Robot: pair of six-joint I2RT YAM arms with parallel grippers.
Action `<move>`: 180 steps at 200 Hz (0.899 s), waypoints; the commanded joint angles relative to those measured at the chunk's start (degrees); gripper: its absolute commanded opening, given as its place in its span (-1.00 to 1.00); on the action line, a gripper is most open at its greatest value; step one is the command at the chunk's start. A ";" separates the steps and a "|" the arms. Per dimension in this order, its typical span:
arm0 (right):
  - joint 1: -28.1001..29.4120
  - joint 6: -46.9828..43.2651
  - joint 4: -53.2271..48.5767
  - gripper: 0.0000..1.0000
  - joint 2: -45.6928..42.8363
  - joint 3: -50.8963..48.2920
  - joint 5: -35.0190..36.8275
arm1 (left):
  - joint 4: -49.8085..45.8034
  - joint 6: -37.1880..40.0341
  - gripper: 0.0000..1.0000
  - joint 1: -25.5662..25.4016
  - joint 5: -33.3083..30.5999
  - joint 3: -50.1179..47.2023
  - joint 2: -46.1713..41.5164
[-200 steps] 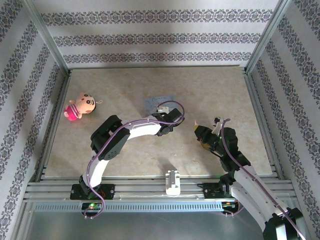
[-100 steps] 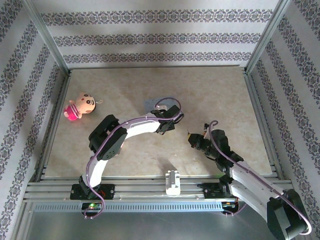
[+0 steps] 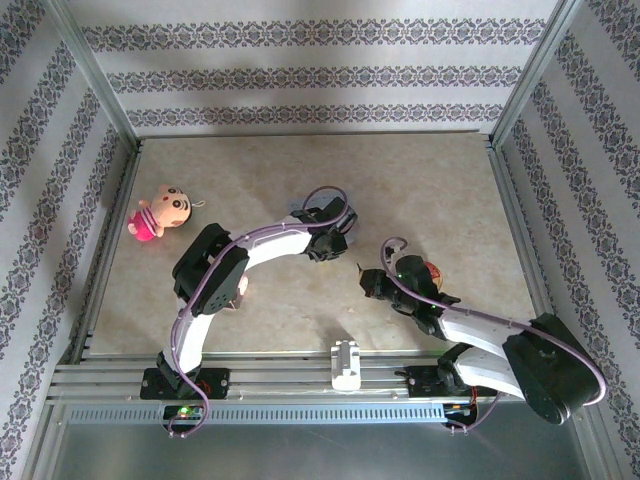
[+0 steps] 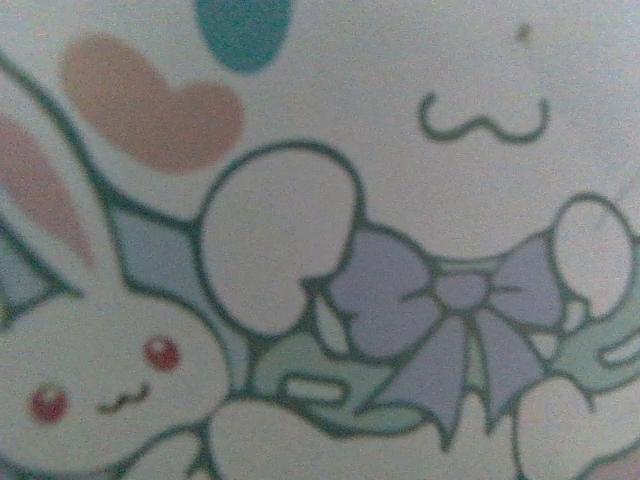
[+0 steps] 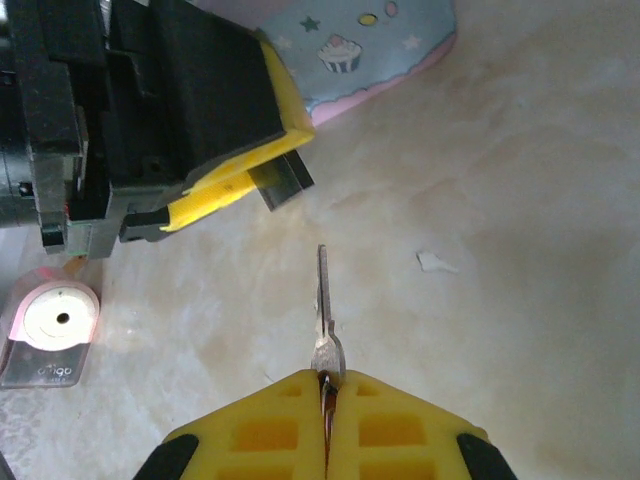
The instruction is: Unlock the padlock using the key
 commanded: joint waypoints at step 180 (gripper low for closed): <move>1.96 -10.30 23.22 -1.00 23.34 5.42 -1.57 | 8.54 -8.61 -0.80 4.62 10.83 -5.31 -3.34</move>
